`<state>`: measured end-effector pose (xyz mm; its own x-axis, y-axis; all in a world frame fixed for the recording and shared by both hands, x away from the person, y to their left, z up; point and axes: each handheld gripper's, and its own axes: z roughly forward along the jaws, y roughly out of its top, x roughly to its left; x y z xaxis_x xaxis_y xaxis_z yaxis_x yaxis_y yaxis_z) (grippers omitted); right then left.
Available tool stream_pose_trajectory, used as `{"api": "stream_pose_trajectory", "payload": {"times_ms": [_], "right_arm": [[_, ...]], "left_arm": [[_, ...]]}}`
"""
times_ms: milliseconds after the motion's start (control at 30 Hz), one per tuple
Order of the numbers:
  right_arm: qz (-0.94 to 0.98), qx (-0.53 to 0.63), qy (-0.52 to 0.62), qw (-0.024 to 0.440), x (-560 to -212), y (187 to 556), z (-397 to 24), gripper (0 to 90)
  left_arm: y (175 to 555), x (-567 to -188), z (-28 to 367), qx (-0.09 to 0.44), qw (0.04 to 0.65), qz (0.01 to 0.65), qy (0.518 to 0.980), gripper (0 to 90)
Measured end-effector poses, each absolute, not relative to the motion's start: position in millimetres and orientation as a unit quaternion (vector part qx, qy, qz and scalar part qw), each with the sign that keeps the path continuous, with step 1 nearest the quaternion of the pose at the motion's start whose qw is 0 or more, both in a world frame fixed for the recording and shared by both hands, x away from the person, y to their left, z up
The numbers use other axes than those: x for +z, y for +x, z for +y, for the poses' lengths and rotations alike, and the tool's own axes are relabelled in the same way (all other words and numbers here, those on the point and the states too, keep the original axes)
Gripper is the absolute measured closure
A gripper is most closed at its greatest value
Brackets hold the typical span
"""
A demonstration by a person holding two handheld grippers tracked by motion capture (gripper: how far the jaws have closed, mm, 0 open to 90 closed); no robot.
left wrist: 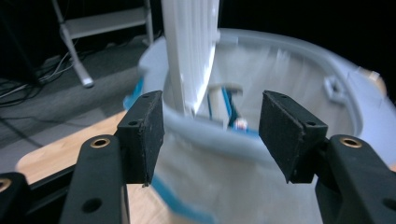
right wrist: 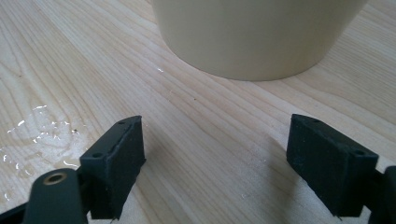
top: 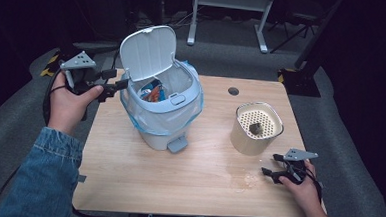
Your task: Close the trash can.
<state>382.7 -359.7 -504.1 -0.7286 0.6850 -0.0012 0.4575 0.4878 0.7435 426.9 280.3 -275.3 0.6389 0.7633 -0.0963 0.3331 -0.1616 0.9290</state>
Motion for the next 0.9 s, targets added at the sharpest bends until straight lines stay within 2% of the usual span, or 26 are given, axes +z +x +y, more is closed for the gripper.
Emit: {"api": "stream_pose_trajectory", "payload": {"times_ms": [333, 500, 600, 900], "right_arm": [[0.849, 0.378, 0.336, 0.15, -504.1, 382.7, -359.7, 19.5], [0.849, 0.378, 0.336, 0.15, -504.1, 382.7, -359.7, 19.5], [0.849, 0.378, 0.336, 0.15, -504.1, 382.7, -359.7, 19.5], [0.849, 0.378, 0.336, 0.15, -504.1, 382.6, -359.7, 19.5]], "left_arm": [[439.8, -259.0, 260.9, 0.239, 0.534, 0.351, 0.731, 42.1], [439.9, -254.7, 259.8, 0.239, 0.53, 0.353, 0.733, 46.3], [434.0, -251.2, 256.2, 0.254, 0.518, 0.346, 0.74, 50.6], [411.9, -236.0, 232.0, 0.245, 0.534, 0.301, 0.751, 49.8]]}}
